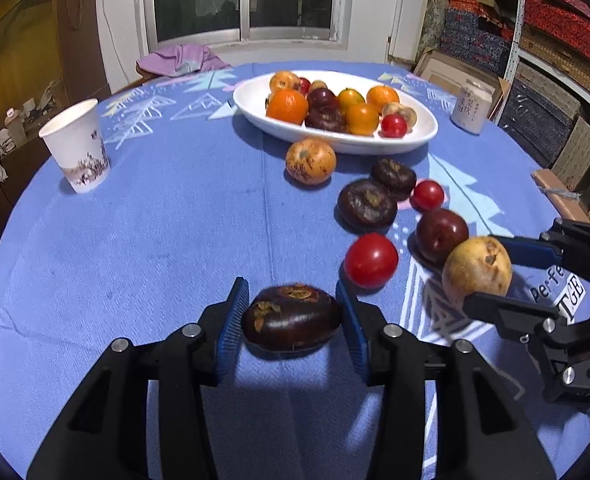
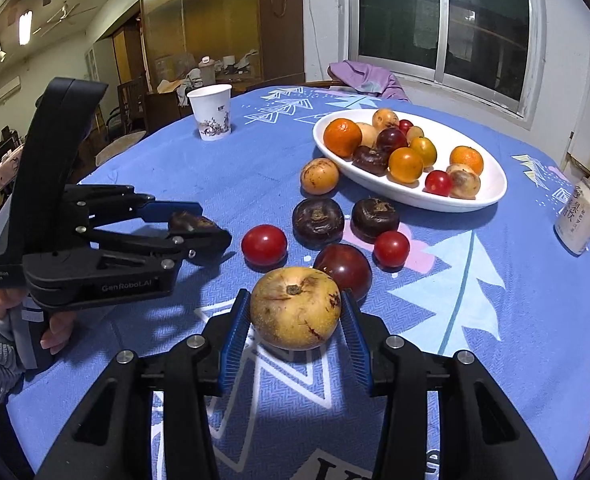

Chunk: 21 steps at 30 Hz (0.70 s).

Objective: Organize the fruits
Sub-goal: 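Carry the dark brown fruit and pear over the white plate and open both grippers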

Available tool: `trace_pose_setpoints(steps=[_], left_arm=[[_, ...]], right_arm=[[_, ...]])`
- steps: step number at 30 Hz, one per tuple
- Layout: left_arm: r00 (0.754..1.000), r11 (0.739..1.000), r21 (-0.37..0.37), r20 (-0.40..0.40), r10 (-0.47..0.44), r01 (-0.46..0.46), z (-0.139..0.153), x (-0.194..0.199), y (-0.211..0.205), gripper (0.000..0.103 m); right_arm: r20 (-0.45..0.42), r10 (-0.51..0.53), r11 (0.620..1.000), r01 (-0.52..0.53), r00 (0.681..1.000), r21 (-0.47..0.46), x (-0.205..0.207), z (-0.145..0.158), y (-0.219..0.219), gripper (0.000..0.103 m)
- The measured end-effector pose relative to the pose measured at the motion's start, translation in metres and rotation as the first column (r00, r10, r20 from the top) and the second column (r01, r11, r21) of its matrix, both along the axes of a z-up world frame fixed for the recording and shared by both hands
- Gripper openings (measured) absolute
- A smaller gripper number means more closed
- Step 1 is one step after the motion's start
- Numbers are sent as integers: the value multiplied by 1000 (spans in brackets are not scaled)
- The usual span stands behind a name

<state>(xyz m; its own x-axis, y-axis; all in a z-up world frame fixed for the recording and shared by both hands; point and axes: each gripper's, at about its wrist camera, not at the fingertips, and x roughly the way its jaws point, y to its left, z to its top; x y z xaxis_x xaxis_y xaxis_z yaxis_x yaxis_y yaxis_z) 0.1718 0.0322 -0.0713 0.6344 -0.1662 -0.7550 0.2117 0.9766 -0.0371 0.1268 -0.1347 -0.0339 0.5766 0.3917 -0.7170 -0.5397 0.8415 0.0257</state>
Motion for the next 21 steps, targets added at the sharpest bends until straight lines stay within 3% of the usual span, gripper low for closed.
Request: trace_pose_setpoints(steps=[2,12,21], left_arm=[[1000,1000,-6,-29,-1,1,-5,0,1,45],[1000,1000,-7,-6,5,-5,-1,-7,3,44],[992,999,-31,124,28,-25,57,20,1,44]], right_arm=[[-4,1,1000,-1,1000,0,0,0,0,46],[-4,-15,999,16,1000,33,2,5,-8,46],[6,-152,970,148,988,195,23,40,-60,46]])
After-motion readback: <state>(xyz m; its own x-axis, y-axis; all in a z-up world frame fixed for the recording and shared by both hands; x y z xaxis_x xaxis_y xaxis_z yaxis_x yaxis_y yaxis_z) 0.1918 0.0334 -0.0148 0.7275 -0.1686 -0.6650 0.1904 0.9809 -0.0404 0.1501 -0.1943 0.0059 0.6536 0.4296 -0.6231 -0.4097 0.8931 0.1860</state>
